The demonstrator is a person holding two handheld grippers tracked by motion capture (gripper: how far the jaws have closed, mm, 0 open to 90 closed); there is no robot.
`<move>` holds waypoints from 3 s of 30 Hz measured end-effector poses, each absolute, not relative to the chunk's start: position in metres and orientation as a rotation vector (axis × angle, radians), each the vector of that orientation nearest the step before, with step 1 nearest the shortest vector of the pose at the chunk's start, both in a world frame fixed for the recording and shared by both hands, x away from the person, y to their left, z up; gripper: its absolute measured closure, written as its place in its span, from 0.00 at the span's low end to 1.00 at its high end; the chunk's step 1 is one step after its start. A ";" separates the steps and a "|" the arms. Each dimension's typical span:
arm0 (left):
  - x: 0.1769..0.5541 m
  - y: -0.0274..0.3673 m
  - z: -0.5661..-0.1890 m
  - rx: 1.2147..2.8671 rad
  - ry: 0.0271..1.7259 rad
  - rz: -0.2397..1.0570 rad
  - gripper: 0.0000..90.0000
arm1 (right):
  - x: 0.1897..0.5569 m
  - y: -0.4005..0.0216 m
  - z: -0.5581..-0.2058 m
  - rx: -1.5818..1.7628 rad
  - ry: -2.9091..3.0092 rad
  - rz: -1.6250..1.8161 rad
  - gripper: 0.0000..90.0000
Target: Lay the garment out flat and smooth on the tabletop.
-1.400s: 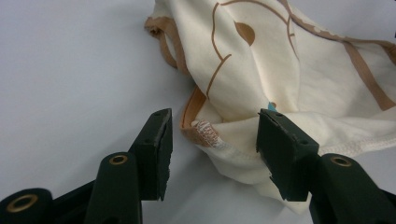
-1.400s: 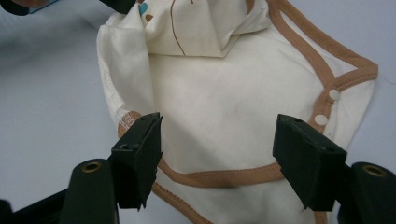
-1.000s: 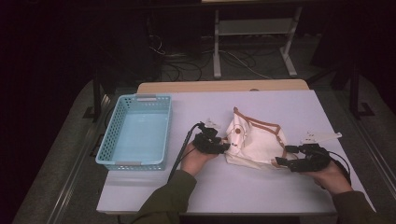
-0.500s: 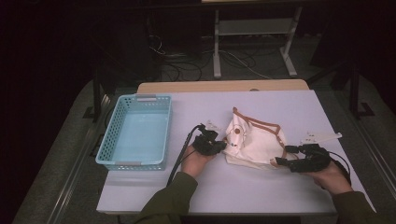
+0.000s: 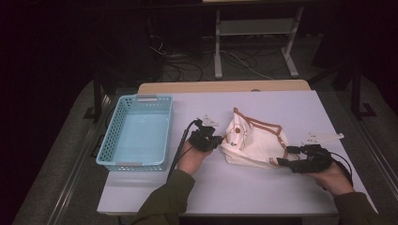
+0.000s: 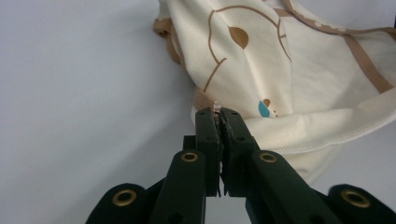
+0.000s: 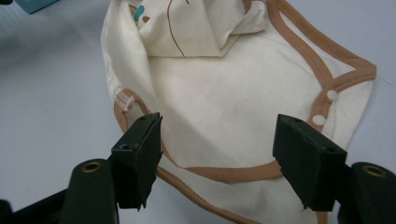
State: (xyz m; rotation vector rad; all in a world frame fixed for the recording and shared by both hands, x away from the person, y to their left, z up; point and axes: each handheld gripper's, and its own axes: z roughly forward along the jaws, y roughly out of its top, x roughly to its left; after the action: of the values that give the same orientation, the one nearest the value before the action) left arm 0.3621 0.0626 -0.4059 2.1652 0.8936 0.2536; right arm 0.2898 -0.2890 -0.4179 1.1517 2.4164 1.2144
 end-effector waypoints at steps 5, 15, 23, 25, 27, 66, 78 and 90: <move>0.369 0.066 -0.399 2.166 0.903 0.300 0.96 | 0.290 -0.288 -0.418 1.151 2.415 1.212 0.35; 0.391 0.078 -0.390 2.147 0.956 0.392 0.96 | 0.290 -0.288 -0.418 1.150 2.416 1.212 0.35; 0.409 0.083 -0.394 2.147 1.004 0.439 0.96 | 0.290 -0.288 -0.419 1.148 2.421 1.211 0.35; 0.414 0.083 -0.396 2.154 1.009 0.455 0.96 | 0.290 -0.288 -0.419 1.146 2.423 1.212 0.35; 0.417 0.081 -0.397 2.150 1.021 0.466 0.96 | 0.290 -0.288 -0.419 1.145 2.423 1.212 0.35; 0.339 0.035 -0.381 2.106 0.729 0.109 0.47 | 0.290 -0.286 -0.420 1.151 2.428 1.196 0.35; 0.327 0.006 -0.397 2.188 0.645 0.113 0.42 | 0.291 -0.287 -0.420 1.144 2.431 1.192 0.35; 0.327 0.000 -0.410 2.246 0.629 0.163 0.68 | 0.291 -0.287 -0.420 1.143 2.431 1.194 0.35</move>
State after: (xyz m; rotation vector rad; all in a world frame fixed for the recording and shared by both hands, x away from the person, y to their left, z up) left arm 0.3273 -0.0001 -0.4099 2.2457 0.6291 0.1632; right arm 0.2907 -0.2874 -0.4199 1.1429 2.4313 1.1944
